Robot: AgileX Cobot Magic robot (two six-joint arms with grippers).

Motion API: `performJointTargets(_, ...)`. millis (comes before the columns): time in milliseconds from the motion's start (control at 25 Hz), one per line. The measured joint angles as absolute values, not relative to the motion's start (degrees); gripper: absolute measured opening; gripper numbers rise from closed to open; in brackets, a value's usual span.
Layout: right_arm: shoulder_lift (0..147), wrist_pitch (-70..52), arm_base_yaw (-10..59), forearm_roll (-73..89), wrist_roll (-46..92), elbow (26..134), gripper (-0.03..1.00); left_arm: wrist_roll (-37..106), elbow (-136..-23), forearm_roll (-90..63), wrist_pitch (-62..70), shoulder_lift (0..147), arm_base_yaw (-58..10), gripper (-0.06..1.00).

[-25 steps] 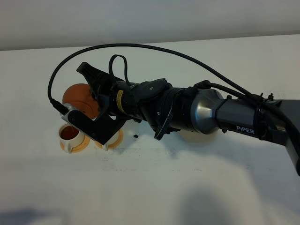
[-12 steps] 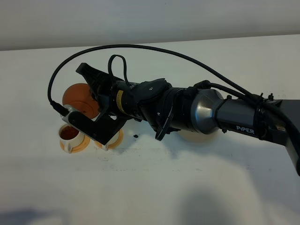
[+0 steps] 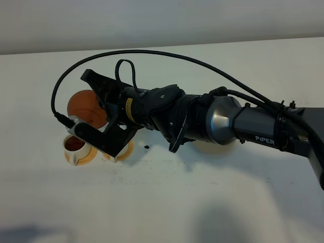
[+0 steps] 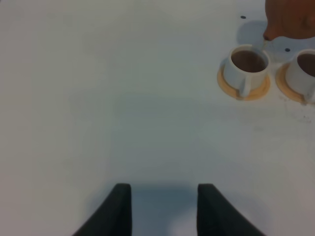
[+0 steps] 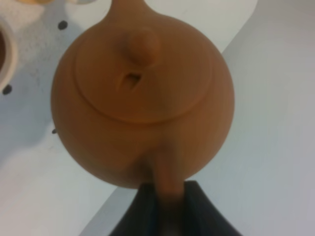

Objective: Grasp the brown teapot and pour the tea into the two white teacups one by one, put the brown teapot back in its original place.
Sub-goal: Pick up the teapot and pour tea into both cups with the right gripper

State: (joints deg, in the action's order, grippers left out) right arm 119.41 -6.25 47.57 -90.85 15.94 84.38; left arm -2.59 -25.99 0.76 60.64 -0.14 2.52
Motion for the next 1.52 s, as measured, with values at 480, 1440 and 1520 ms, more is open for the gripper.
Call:
performJointTargets(480, 119.4, -6.2, 47.6, -91.8, 15.9, 84.4, 0.11, -2.6, -26.0, 0.8, 60.6, -0.1, 2.5, 0.33)
performJointTargets(1440, 119.4, -3.5, 47.6, -71.6, 6.8, 84.4, 0.11, -2.6, -26.0, 0.8, 60.6, -0.1, 2.5, 0.33)
performJointTargets(1520, 119.4, -3.4, 47.6, -67.9, 6.5, 84.4, 0.11, -2.6, -26.0, 0.8, 60.6, -0.1, 2.5, 0.33)
